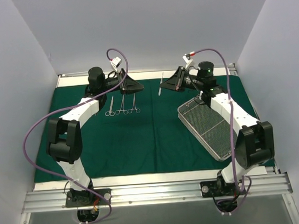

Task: Open and lay out the surgical kit
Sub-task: Place the medical item in the surgical kit.

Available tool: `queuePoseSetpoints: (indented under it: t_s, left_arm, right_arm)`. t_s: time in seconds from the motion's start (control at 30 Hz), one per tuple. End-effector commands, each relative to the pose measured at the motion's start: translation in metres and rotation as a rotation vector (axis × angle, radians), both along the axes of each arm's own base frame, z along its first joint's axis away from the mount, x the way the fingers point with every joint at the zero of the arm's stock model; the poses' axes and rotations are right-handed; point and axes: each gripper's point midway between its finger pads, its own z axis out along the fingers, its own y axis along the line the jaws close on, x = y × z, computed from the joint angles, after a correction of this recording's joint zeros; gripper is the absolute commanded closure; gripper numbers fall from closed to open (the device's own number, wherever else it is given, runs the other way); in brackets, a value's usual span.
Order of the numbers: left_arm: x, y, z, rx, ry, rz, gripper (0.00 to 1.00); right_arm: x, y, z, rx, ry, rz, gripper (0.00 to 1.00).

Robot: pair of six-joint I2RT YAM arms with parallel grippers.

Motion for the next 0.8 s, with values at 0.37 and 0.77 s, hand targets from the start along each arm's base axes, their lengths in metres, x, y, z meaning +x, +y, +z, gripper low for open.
queuePoseSetpoints:
  t_s: [0.37, 0.77]
  left_arm:
    - [-0.020, -0.020, 0.029, -0.028, -0.151, -0.100, 0.49]
    - [-0.029, -0.033, 0.037, -0.056, -0.180, -0.138, 0.52]
  right_arm:
    - [-0.005, 0.046, 0.051, 0.146, -0.108, 0.154, 1.00]
    - [-0.009, 0.057, 0.043, 0.161, -0.080, 0.181, 1.00]
